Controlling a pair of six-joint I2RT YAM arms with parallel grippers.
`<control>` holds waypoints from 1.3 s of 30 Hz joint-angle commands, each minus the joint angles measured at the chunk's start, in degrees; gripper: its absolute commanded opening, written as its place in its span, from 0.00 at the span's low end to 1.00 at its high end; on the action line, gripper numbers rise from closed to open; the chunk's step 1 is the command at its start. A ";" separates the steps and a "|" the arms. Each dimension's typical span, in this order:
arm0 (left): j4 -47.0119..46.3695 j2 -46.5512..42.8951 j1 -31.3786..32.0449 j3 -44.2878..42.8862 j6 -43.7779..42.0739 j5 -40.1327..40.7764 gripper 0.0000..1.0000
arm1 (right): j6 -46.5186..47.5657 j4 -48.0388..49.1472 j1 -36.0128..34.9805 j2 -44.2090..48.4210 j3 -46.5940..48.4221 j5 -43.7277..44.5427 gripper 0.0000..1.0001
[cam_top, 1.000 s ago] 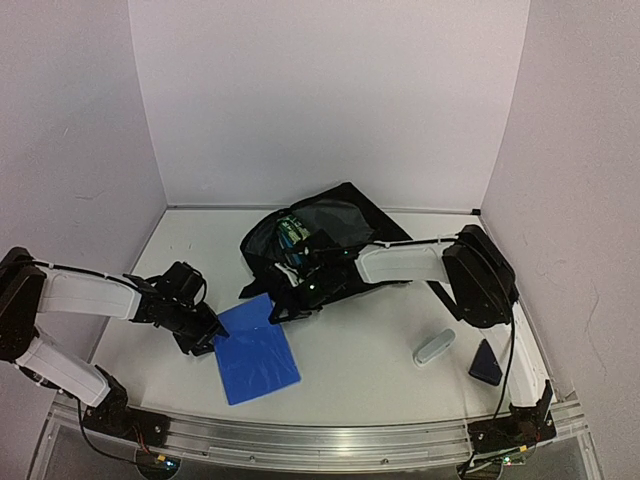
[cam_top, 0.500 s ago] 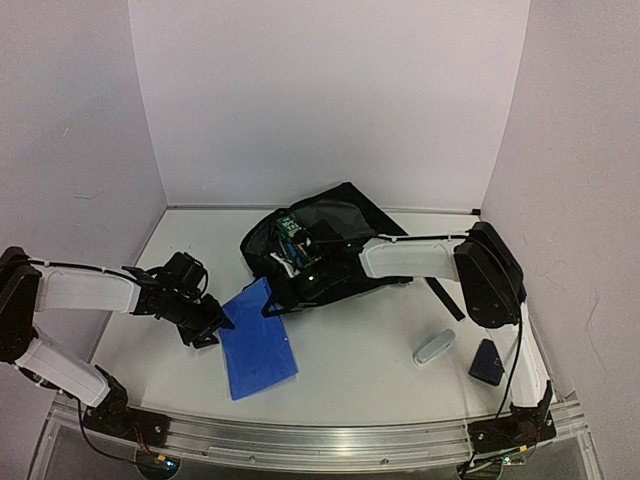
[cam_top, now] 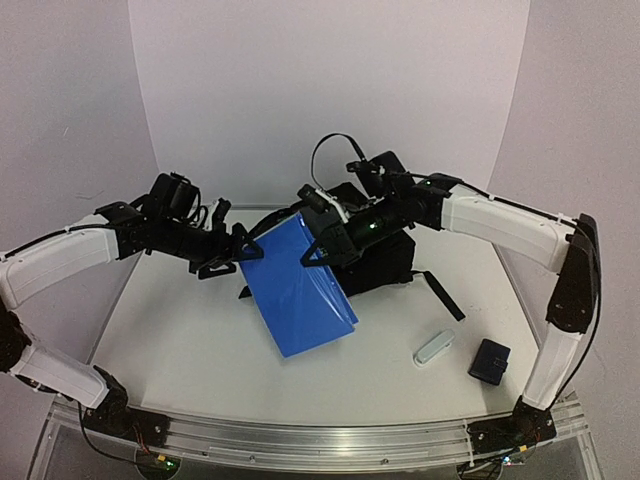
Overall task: Pack the student bag
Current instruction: Pick up the stationery from the center of the board.
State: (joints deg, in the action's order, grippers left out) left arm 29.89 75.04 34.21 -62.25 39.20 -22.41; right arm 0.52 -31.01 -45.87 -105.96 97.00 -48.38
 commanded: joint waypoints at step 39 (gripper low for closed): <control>-8.44 11.42 2.67 -11.59 -21.31 -27.81 0.04 | 27.84 -35.63 6.73 -7.75 25.86 3.14 0.12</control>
State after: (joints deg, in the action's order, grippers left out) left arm 30.75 89.87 38.85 -75.99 9.32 -51.18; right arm 32.84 -66.62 -40.85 -111.29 116.08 -44.85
